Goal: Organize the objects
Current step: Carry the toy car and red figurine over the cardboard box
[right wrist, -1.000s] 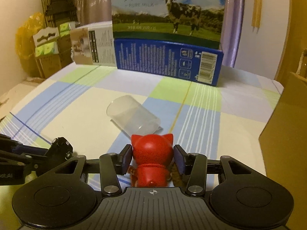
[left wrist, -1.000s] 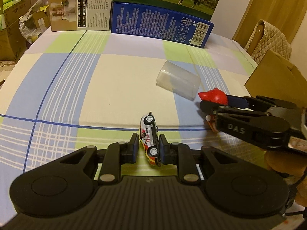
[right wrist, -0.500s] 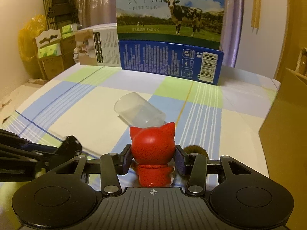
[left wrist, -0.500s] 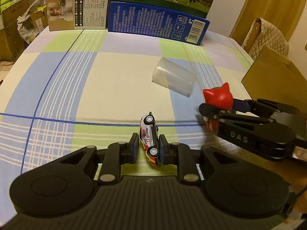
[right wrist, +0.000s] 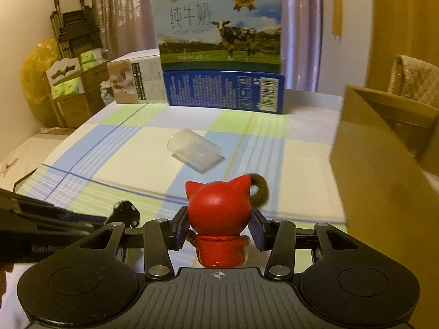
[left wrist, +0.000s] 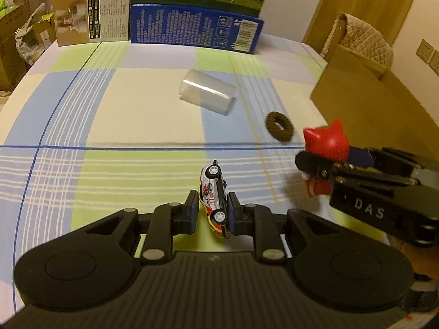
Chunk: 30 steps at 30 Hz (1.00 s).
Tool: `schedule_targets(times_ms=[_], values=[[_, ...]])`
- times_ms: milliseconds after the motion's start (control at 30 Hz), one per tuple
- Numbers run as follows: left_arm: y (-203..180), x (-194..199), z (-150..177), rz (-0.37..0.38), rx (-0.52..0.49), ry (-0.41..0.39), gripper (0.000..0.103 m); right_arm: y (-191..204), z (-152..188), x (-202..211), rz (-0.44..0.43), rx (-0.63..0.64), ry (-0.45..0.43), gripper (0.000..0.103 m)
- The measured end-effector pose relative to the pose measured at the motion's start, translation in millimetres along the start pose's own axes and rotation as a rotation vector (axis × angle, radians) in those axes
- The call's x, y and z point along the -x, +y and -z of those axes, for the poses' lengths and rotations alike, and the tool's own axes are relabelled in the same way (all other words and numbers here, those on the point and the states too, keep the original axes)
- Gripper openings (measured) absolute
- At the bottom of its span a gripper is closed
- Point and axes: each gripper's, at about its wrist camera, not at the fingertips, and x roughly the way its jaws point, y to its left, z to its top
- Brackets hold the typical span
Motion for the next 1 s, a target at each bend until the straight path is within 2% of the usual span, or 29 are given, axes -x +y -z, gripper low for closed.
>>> schedule_targets(times_ms=[200, 567, 1000], values=[[-19, 39, 20, 0.026, 0.036, -0.007, 0.017, 1, 15, 47, 0.014, -0.014, -0.004, 0.043], [-61, 108, 49, 0.052, 0.038, -0.04, 0.017, -3, 39, 137, 0.039, -0.092, -0.025, 0.043], [-76, 152, 75, 0.025, 0.057, -0.043, 0.017, 1, 52, 191, 0.048, -0.101, -0.053, 0.043]])
